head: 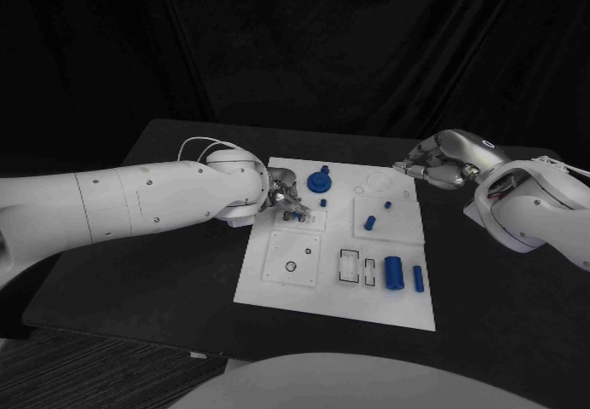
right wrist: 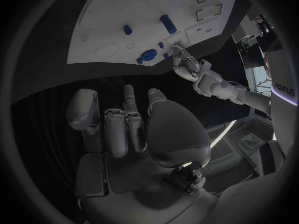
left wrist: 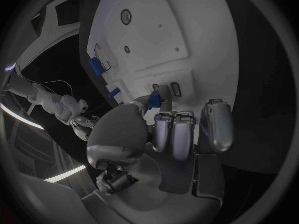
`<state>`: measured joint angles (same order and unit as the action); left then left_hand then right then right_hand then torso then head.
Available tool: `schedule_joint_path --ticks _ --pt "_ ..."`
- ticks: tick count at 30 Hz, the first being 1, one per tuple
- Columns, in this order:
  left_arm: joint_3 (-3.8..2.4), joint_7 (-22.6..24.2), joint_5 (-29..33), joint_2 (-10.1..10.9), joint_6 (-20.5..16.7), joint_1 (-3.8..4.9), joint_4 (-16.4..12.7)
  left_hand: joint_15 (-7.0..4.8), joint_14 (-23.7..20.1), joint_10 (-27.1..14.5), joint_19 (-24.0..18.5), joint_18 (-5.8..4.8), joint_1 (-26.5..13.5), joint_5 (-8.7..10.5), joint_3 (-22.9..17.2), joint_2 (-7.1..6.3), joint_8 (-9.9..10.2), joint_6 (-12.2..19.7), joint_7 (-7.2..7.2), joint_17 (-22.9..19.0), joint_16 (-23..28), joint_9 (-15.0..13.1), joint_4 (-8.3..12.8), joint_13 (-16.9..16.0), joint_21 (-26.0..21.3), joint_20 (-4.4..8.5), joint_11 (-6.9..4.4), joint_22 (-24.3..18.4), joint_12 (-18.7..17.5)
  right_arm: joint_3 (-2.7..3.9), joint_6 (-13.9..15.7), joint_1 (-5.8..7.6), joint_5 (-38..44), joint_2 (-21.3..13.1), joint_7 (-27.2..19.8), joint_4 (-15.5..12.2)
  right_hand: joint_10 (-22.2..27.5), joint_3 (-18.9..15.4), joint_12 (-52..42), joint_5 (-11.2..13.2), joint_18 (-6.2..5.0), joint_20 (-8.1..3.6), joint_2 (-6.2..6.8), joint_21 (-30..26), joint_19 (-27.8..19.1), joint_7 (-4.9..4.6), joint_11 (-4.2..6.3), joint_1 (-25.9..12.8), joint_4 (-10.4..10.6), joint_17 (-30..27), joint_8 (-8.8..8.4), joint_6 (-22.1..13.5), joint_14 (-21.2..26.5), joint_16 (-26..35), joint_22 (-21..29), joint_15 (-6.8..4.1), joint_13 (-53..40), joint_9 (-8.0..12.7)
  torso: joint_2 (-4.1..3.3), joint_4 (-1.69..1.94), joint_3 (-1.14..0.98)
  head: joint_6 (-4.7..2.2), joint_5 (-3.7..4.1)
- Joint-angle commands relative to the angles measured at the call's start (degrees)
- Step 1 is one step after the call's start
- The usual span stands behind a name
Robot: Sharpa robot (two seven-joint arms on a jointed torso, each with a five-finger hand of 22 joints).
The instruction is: Assemble the parts on the task board
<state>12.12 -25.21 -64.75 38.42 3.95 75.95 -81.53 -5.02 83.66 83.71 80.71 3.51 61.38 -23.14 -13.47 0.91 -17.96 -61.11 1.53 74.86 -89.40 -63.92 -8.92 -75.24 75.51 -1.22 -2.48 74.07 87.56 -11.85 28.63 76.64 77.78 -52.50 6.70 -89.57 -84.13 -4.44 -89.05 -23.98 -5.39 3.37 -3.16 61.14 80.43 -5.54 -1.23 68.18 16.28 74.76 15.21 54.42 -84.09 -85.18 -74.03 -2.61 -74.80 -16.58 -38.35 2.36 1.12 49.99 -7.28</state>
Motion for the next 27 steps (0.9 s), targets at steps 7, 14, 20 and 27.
schedule_joint_path --ticks 7,14,20,27 --pt "0.03 -0.8 0.1 -0.2 2.3 -0.15 0.1 -0.53 5.6 4.3 0.1 0.46 1.1 0.41 -3.7 -0.82 2.0 2.0 -0.57 13.5 0.3 0.6 0.4 -11.9 -0.8 0.22 -0.45 7.9 -0.8 0.05 -0.2 -0.2 0.3 0.0 1.0 0.1 -5.9 -1.7 -1.0 -1.7 -0.46 0.11 -0.03 -1.3 -0.4 0.0 0.07 1.6 0.1 8.6 0.93 -0.6 -4.2 1.4 -8.1 -0.13 -15.2 -0.9 -0.12 -0.11 0.01 0.01 -0.27" --pt "0.03 -0.8 0.1 -0.3 3.2 -0.15 0.1 -0.52 5.6 4.3 0.0 0.47 1.0 0.69 -3.8 -0.84 2.0 2.0 -0.56 13.5 0.3 0.6 0.4 -11.9 -0.9 0.21 -0.44 7.9 -0.8 0.05 -0.3 -0.24 0.3 0.1 1.0 0.1 -5.9 -1.7 -1.0 -1.7 -0.46 0.11 -0.03 -1.3 -0.4 0.0 0.07 1.6 0.1 8.6 0.93 -0.6 -4.2 1.4 -8.1 -0.13 -15.2 -0.9 -0.11 -0.16 -0.01 0.01 -0.37" --pt "0.03 -0.8 0.1 -0.5 3.2 -0.16 0.0 -0.52 5.6 4.3 0.0 0.47 1.0 0.69 -3.8 -0.84 2.0 2.0 -0.56 13.5 0.3 0.6 0.4 -11.9 -0.9 0.21 -0.44 7.9 -0.8 0.05 -0.3 -0.27 0.3 0.2 1.0 0.2 -5.9 -1.7 -1.0 -1.7 -0.46 0.11 -0.03 -1.3 -0.4 0.0 0.07 1.6 0.1 8.6 0.93 -0.6 -4.2 1.4 -8.1 -0.13 -15.2 -0.9 -0.06 -0.15 -0.03 0.01 -0.41" --pt "0.03 -0.8 0.1 -0.7 3.4 -0.16 0.1 -0.52 5.6 4.3 0.1 0.46 0.9 0.84 -3.9 -0.82 2.1 2.0 -0.56 13.5 0.3 0.7 0.4 -11.9 -0.8 0.21 -0.44 7.9 -0.8 0.05 -0.4 -0.29 0.3 0.2 1.0 0.2 -5.9 -1.7 -1.0 -1.7 -0.46 0.11 -0.03 -1.3 -0.4 0.0 0.07 1.6 0.1 8.6 0.93 -0.6 -4.2 1.4 -8.1 -0.13 -15.2 -0.9 -0.08 -0.16 -0.03 0.01 -0.33"
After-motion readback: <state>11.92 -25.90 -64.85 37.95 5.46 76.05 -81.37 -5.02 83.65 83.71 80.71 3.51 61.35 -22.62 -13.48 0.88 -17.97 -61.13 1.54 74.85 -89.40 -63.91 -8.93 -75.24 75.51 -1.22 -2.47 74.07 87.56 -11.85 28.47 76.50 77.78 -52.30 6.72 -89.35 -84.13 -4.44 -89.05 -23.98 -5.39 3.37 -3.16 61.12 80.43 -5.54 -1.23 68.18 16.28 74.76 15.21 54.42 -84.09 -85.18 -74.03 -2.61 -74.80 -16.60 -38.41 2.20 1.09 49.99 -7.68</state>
